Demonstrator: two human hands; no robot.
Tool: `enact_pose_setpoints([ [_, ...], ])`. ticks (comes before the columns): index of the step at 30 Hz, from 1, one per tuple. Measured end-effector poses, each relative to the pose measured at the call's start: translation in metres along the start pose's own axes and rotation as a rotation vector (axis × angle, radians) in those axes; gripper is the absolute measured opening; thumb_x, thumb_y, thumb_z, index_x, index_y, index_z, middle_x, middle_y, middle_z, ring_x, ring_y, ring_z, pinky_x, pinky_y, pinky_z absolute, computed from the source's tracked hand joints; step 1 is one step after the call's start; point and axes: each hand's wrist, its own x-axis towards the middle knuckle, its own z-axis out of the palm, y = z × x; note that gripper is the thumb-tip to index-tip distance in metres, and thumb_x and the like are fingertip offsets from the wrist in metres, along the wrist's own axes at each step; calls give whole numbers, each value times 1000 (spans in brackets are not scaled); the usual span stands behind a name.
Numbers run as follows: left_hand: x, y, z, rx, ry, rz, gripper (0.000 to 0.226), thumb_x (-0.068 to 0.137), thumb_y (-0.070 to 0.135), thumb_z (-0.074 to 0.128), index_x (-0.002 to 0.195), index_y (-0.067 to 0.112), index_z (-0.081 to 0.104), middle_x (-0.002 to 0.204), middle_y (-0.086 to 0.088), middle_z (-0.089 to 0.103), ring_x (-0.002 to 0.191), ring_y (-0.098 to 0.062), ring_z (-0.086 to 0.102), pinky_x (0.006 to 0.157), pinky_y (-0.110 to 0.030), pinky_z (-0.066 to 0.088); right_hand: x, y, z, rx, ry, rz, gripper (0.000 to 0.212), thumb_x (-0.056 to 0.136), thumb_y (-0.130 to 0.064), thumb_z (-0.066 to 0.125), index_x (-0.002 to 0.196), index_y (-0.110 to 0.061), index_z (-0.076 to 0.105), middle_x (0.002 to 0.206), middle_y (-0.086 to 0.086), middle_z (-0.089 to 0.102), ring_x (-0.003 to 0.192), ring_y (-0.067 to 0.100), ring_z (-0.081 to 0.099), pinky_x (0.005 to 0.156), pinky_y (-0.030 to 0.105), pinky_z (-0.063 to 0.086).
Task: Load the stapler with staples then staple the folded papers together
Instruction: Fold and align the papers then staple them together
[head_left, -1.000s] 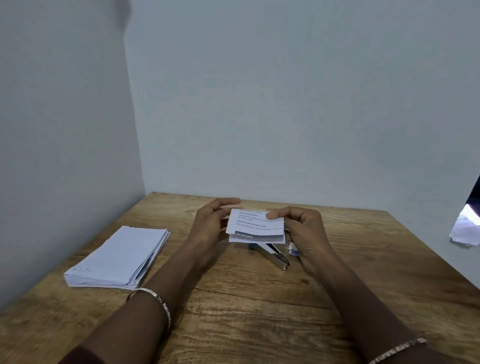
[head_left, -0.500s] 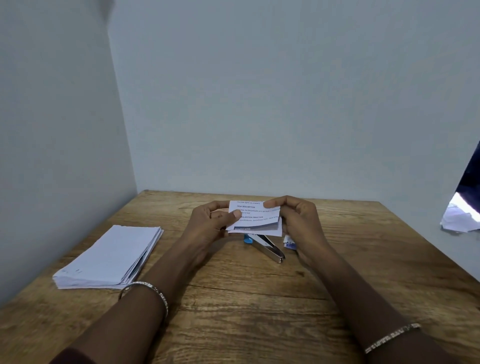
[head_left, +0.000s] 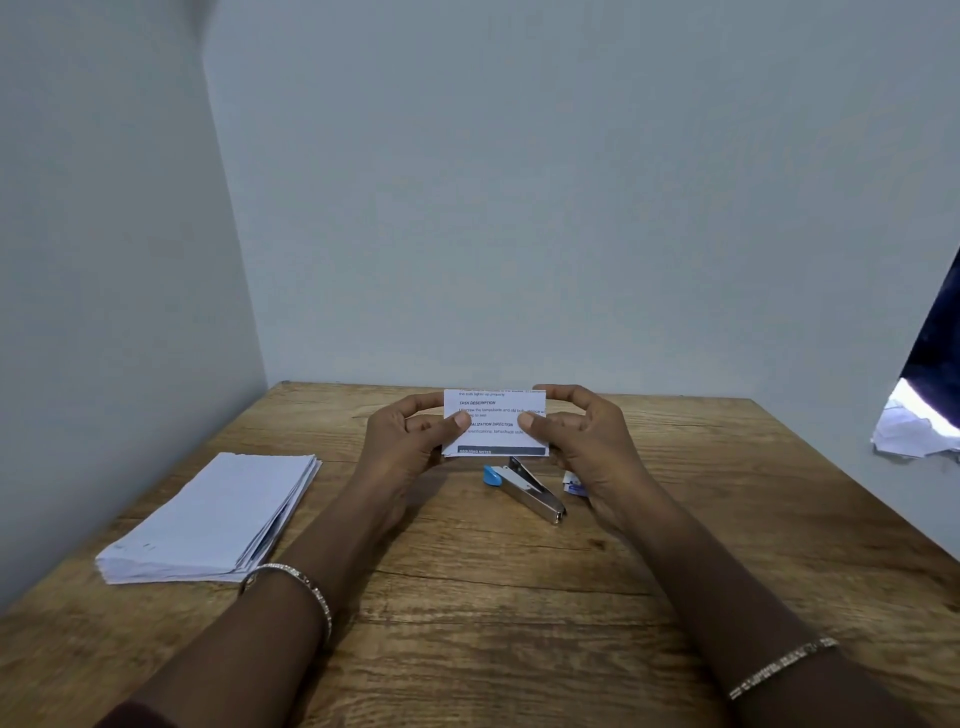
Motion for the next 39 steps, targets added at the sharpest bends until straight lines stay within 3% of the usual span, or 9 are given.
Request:
enact_pose_setpoints([
  [6,0,-1,1,33,-6,10,35,80,11,81,112,16,67,87,-10,81,80,-22,78,63,-29,62,-1,-2,0,0,5,1,38,86,-8,79,119,-19,64,88,11,82,85,26,79,71,34,61],
  [10,0,-2,1,36,-4,12,36,79,11,82,113,15,68,88,-12,81,83,-27,75,83,-44,59,-1,-1,-1,-7,10,-6,39,86,-9,79,120,-20,64,89,11,82,87,26,79,75,36,62],
  [12,0,-2,1,29,1,1,37,79,10,82,113,14,68,88,-13,81,86,-31,75,86,-46,58,-1,-1,-1,-18,5,-10,39,86,-9,79,120,-22,64,89,10,82,86,25,80,76,36,62],
  [16,0,0,1,31,6,-33,41,78,9,82,116,14,67,89,-12,81,86,-29,78,80,-41,63,-2,-2,-2,-39,-9,-15,38,87,-11,78,120,-24,63,86,6,82,81,17,80,64,23,60],
  [19,-1,2,1,61,-7,-39,37,80,10,81,114,15,67,90,-11,81,82,-24,79,67,-34,64,-3,-5,-2,-71,-25,-32,40,87,-10,79,121,-23,63,81,5,82,72,10,78,55,14,54],
  [24,-8,8,-1,128,-99,-11,27,78,28,83,101,14,77,102,-14,77,93,-27,75,79,-41,62,-8,-11,0,-131,-159,-59,50,83,-8,81,126,-24,62,80,13,81,77,20,79,63,25,58],
  [27,-13,14,-1,167,-199,5,25,83,24,79,96,3,78,96,-20,77,83,-25,73,70,-31,57,-11,-11,4,-158,-258,-60,54,81,-5,82,128,-23,61,84,22,79,80,27,79,70,34,63],
  [30,-16,17,-2,258,-229,27,23,86,21,76,93,-1,77,85,-17,77,71,-19,71,59,-22,52,-12,-12,7,-194,-293,-50,55,81,-4,82,128,-23,61,83,20,79,81,29,79,72,36,64],
  [39,-17,21,1,164,-164,-14,18,82,5,77,91,-10,74,81,-21,73,64,-21,70,54,-24,54,-14,-13,8,-190,-291,-6,53,80,-6,83,127,-21,62,85,21,79,83,29,79,71,35,63],
])
